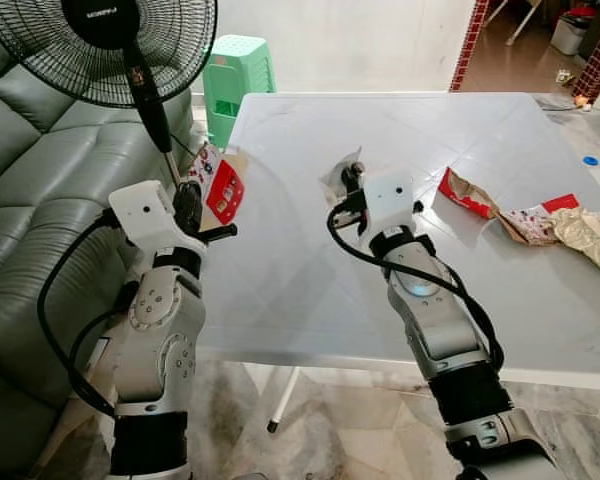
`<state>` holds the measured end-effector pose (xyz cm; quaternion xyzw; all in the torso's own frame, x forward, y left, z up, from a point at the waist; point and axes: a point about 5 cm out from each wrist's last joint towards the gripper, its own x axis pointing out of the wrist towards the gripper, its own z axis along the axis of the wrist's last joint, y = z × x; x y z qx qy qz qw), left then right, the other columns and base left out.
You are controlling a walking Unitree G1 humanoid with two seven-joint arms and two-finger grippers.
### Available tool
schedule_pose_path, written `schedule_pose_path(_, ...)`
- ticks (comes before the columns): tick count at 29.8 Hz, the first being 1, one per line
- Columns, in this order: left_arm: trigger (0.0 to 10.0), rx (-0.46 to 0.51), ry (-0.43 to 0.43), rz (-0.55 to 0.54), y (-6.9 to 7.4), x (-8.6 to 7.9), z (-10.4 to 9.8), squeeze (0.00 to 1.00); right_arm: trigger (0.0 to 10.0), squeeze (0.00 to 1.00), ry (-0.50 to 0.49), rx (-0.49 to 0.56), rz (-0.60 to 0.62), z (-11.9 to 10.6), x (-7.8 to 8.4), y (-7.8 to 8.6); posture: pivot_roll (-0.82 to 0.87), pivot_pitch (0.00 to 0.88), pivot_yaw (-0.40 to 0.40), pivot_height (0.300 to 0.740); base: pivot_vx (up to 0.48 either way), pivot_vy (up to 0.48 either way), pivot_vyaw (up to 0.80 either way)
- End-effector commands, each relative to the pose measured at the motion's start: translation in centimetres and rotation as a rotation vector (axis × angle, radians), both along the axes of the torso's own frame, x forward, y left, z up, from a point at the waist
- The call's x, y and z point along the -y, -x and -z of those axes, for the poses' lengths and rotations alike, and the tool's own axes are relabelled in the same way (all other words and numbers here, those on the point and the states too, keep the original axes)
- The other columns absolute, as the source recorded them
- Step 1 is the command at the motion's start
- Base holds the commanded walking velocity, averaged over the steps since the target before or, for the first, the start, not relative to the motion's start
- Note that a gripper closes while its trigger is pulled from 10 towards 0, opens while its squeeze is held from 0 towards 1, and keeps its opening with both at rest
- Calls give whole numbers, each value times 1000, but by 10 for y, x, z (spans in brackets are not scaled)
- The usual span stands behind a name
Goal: Picking trash to rubbish bin
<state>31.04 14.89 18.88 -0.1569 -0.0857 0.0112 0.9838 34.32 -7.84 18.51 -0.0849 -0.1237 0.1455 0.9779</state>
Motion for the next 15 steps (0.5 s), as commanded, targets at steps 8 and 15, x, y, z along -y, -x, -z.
schedule_pose_path(8, 0, 30, -7, 16, -2, 1, -10, 0, 0, 0, -9, 14, 12, -4, 2, -1, 65, 33, 13, 740, 0, 0, 0)
schedule_pose_path(15, 78, 26, -6, 32, -1, 5, -9, 0, 0, 0, -11, 15, 17, -4, 2, -1, 65, 36, 14, 740, -34, 0, 0)
